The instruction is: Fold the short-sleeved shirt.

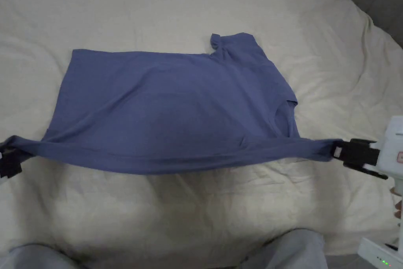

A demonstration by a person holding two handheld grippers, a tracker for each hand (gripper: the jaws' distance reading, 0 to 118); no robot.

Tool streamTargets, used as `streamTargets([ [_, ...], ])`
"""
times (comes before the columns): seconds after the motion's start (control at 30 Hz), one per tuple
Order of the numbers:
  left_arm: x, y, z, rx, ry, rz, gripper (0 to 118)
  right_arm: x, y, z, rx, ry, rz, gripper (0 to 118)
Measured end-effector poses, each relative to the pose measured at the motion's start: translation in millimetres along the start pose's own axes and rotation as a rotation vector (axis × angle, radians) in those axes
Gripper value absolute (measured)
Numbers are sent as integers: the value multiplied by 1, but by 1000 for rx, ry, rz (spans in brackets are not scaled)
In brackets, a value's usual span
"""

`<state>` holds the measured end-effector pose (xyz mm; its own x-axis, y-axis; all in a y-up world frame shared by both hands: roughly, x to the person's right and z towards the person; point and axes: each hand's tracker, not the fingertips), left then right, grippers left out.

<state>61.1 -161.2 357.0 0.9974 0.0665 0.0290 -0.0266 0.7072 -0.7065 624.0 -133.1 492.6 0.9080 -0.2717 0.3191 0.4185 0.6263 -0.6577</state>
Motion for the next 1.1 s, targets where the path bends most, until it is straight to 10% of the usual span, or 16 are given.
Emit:
streamTargets([
  [0.53, 24, 135, -171, -124, 24, 159, 4, -23, 148, -168, -104, -243, -12, 2],
  [0.63, 33, 132, -202, -148, 52, 140, 35, -24, 152, -202, -124, -283, -9, 4],
  [0.67, 34, 131, -211, -163, 85, 139, 48, -26, 151, -213, -133, -293, -8, 12],
  [0.8, 30, 120, -221, -180, 119, 147, 103, -22, 153, -230, -169, -318, -4, 105],
  [1.1, 37, 94, -104, 257, 131, -35, 111, -50, 117, -117, 203, -245, 178, 106],
])
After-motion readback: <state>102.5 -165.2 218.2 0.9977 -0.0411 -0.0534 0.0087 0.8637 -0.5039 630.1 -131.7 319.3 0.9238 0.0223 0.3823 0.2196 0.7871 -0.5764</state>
